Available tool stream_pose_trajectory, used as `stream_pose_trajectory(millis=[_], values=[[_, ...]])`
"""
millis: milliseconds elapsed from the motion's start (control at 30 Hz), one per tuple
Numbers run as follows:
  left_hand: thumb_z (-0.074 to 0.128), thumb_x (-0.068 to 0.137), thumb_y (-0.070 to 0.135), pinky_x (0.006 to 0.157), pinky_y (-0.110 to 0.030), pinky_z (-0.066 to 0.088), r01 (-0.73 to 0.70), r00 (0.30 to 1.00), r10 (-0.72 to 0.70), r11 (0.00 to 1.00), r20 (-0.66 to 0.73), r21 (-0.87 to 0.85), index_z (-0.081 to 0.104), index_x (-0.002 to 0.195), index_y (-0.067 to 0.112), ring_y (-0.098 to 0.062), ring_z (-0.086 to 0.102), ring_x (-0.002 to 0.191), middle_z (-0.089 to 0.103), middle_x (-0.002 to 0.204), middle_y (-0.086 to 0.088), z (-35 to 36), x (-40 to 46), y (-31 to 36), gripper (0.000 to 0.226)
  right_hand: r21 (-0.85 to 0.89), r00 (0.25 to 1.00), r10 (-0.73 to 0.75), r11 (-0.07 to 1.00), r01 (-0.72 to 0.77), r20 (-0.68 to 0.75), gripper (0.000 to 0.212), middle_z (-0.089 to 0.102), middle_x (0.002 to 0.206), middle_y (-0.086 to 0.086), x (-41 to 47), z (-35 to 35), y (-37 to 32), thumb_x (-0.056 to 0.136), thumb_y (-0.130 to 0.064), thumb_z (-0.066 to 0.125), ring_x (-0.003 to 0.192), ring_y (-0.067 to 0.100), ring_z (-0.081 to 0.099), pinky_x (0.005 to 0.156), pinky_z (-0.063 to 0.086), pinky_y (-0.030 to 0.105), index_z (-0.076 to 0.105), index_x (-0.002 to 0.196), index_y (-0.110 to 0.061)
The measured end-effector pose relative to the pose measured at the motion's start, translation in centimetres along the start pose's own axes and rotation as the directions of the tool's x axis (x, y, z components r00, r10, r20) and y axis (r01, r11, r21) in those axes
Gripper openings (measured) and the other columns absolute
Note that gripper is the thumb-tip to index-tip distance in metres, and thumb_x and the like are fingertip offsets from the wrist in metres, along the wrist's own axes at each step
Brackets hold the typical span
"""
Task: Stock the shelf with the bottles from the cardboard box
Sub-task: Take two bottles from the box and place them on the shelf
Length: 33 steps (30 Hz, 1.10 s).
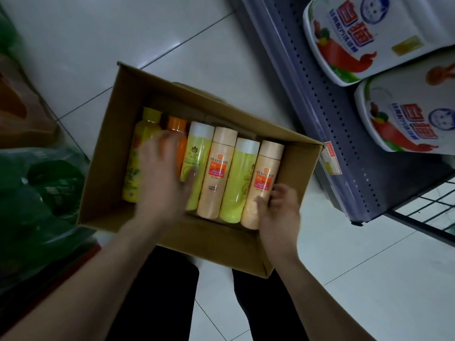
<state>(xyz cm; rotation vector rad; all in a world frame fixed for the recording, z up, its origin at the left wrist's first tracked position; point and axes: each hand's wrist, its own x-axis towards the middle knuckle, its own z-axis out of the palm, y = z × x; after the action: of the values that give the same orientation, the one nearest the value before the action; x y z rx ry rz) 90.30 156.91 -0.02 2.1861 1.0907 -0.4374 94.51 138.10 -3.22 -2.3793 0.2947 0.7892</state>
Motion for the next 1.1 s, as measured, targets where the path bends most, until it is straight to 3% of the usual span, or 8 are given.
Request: stream_pose_trajectory(millis=[100,267,467,667,867,933,1000,1100], values=[[0.061,0.088,0.037,0.118,-0.038,0.025,-0.208,0.938,0.181,0.976,0.294,0.064,0.028,0.148,0.024,-0.021,0.019,0.145,0.026,0.155,-0.001,5.1,2.0,1.9,0.070,-0.018,0.949,0.257,0.966,-0.258,0.185,0.056,0.055,0.129,0.006,2.7,2.4,0.8,0.084,-0.029,0.066,0.114,0.025,0.056,0.091,0.047,0.034,0.040,0.131,-0.017],[0.060,0.087,0.046,0.118,-0.039,0.024,-0.345,0.897,0.264,0.919,0.356,0.188,0.021,0.151,0.015,-0.025,0.018,0.146,0.025,0.158,-0.006,9.8,7.5,3.3,0.082,-0.028,0.914,0.390,0.921,-0.389,0.113,0.065,0.053,0.127,0.015,6.1,5.5,2.8,0.083,-0.030,0.064,0.111,0.034,0.054,0.087,0.042,0.037,0.031,0.136,-0.011],[0.057,0.080,0.060,0.116,-0.054,0.014,-0.515,0.831,0.285,0.720,0.478,0.466,0.031,0.146,0.017,-0.027,0.021,0.144,0.037,0.152,-0.006,12.0,10.3,4.8,0.083,-0.206,0.962,0.267,0.946,-0.250,0.059,0.060,0.044,0.133,0.016,6.0,6.4,4.3,0.087,-0.033,0.059,0.118,0.031,0.050,0.091,0.043,0.035,0.034,0.133,-0.004],[0.069,0.075,0.053,0.113,-0.066,-0.002,-0.565,0.776,0.241,0.676,0.582,0.473,0.021,0.148,0.011,-0.036,0.024,0.143,0.040,0.147,-0.018,11.8,10.9,6.0,0.097,-0.061,0.921,0.328,0.945,-0.322,0.212,0.047,0.058,0.105,0.008,6.8,5.1,4.7,0.077,-0.021,0.073,0.093,0.027,0.061,0.074,0.047,0.032,0.034,0.103,-0.016],[0.074,0.064,0.061,0.115,-0.062,0.005,-0.655,0.674,0.158,0.580,0.722,0.484,0.043,0.138,0.014,-0.031,0.022,0.141,0.042,0.146,-0.009,11.0,11.5,6.7,0.094,-0.060,0.885,0.345,0.937,-0.344,0.314,0.059,0.060,0.111,0.011,6.8,4.9,4.6,0.070,-0.011,0.076,0.102,0.030,0.063,0.086,0.054,0.042,0.037,0.115,-0.010],[0.073,0.063,0.063,0.114,-0.062,0.003,-0.687,0.630,0.139,0.559,0.764,0.464,0.051,0.133,0.017,-0.029,0.016,0.144,0.042,0.146,-0.007,10.8,11.4,6.7,0.087,-0.083,0.883,0.339,0.940,-0.331,0.323,0.062,0.061,0.111,0.007,6.8,4.8,4.6,0.066,-0.011,0.079,0.103,0.028,0.063,0.083,0.054,0.038,0.040,0.115,-0.010],[0.071,0.060,0.068,0.115,-0.060,0.003,-0.728,0.589,0.140,0.520,0.796,0.447,0.050,0.134,0.018,-0.029,0.015,0.145,0.042,0.147,-0.005,10.3,11.3,6.3,0.092,-0.080,0.872,0.341,0.939,-0.335,0.351,0.063,0.059,0.106,0.003,6.8,4.5,4.4,0.064,-0.009,0.081,0.103,0.026,0.063,0.079,0.052,0.033,0.042,0.114,-0.012],[0.067,0.058,0.074,0.118,-0.055,0.004,-0.763,0.569,0.186,0.482,0.801,0.430,0.042,0.139,0.014,-0.030,0.027,0.141,0.045,0.145,-0.007,8.9,10.8,5.4,0.104,-0.081,0.853,0.332,0.941,-0.329,0.403,0.072,0.061,0.116,0.005,6.2,4.0,4.0,0.062,-0.007,0.081,0.109,0.025,0.061,0.088,0.053,0.039,0.040,0.120,-0.015]])
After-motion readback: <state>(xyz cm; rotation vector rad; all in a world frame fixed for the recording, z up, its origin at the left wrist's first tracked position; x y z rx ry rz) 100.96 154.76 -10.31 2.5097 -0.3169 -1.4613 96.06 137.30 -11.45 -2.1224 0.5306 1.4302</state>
